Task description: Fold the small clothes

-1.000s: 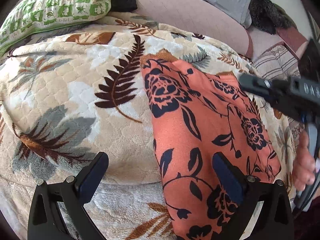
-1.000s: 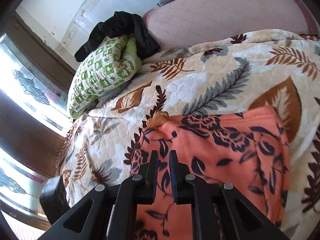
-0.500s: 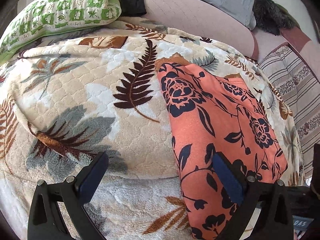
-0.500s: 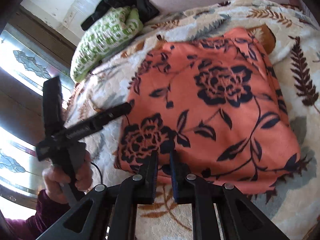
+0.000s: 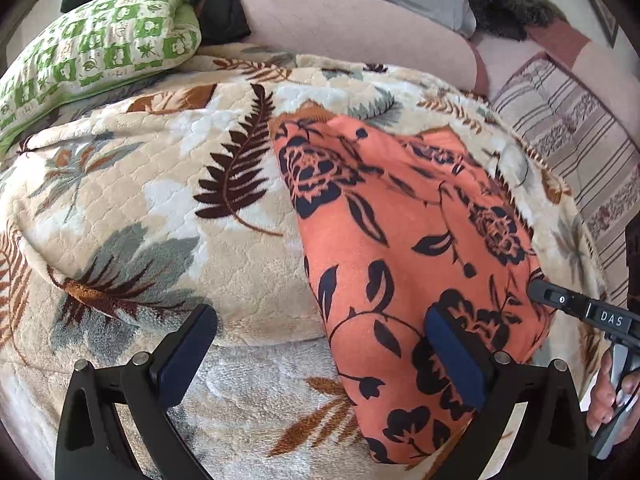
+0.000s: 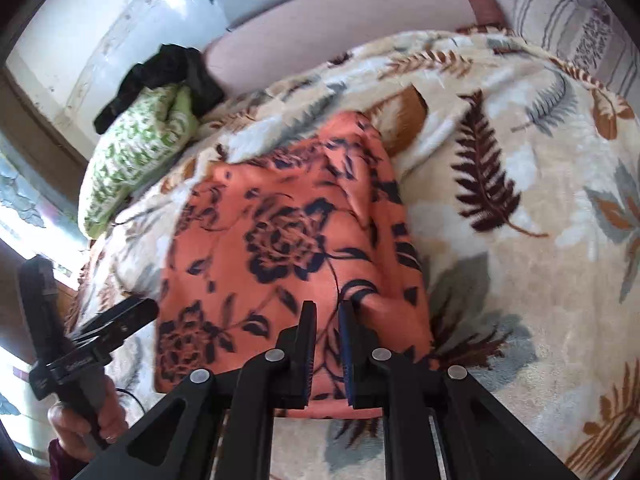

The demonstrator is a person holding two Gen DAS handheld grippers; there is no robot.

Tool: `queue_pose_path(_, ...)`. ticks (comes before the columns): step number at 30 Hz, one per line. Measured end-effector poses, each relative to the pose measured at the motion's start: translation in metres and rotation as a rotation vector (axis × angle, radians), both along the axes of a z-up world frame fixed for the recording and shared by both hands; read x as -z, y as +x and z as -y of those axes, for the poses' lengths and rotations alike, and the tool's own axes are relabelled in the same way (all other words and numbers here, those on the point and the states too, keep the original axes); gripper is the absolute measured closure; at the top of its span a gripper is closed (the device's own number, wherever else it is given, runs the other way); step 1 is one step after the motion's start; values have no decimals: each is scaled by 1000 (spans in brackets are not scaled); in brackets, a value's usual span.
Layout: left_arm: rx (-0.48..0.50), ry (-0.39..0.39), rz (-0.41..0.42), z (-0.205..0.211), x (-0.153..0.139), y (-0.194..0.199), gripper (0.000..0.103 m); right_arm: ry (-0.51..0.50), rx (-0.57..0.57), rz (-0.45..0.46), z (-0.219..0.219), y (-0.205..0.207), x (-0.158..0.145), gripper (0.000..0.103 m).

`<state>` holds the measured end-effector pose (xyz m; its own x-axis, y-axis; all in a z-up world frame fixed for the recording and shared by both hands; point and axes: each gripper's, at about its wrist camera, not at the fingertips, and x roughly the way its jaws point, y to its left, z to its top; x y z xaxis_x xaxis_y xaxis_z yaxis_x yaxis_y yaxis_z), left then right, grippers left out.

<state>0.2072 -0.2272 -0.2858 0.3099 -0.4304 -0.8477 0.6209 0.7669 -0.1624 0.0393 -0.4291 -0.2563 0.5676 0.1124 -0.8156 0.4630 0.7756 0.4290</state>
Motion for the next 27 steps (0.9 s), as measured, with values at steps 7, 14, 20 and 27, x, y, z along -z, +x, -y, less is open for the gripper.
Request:
queue_pose_path(7, -8, -36, 28, 0, -6, 1, 0, 84, 42, 108, 24, -10, -1, 89)
queue_pose_path(14, -19, -91, 19, 0, -11, 5, 0, 108, 103, 215, 42, -10, -7, 87)
queue_pose_path(20, -21, -11, -19, 11, 9, 7, 0, 129, 77, 63, 37, 22, 26, 45)
queue_pose_path(27, -15, -11, -15, 12, 9, 7, 0, 48, 114, 216, 42, 44, 1, 44)
